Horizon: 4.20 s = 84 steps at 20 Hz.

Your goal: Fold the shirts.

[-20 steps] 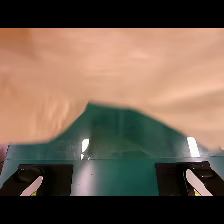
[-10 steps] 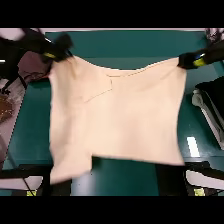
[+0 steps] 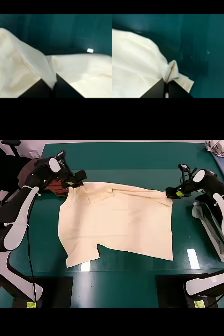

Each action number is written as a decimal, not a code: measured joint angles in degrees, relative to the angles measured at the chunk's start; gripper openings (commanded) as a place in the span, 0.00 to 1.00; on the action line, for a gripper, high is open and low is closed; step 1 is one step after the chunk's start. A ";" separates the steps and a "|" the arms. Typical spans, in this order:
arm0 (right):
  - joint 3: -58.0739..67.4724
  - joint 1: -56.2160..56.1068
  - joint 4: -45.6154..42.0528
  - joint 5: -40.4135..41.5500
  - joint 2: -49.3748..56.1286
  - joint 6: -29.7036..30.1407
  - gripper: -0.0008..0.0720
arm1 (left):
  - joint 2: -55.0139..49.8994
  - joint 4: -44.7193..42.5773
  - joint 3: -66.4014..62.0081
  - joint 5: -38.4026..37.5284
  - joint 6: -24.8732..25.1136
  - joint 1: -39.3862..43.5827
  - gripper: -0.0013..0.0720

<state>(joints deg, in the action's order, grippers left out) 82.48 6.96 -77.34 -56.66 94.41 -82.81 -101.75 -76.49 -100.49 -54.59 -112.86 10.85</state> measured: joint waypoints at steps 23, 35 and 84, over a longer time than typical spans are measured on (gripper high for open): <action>-0.33 -4.87 -1.81 -11.06 -6.84 2.05 0.05 | -0.76 9.73 -0.09 -10.82 13.86 -7.04 0.06; -1.64 -5.03 -5.57 -22.82 -7.02 -0.24 0.05 | -0.76 4.57 -0.09 -14.53 14.36 -7.02 0.05; -29.57 0.85 -5.92 -7.52 -42.47 0.81 0.88 | 9.44 -1.62 -0.11 -30.05 18.23 -8.33 0.95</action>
<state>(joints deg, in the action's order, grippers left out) 52.90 7.81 -83.26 -64.18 51.94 -82.00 -92.31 -78.11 -100.60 -84.64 -94.63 2.52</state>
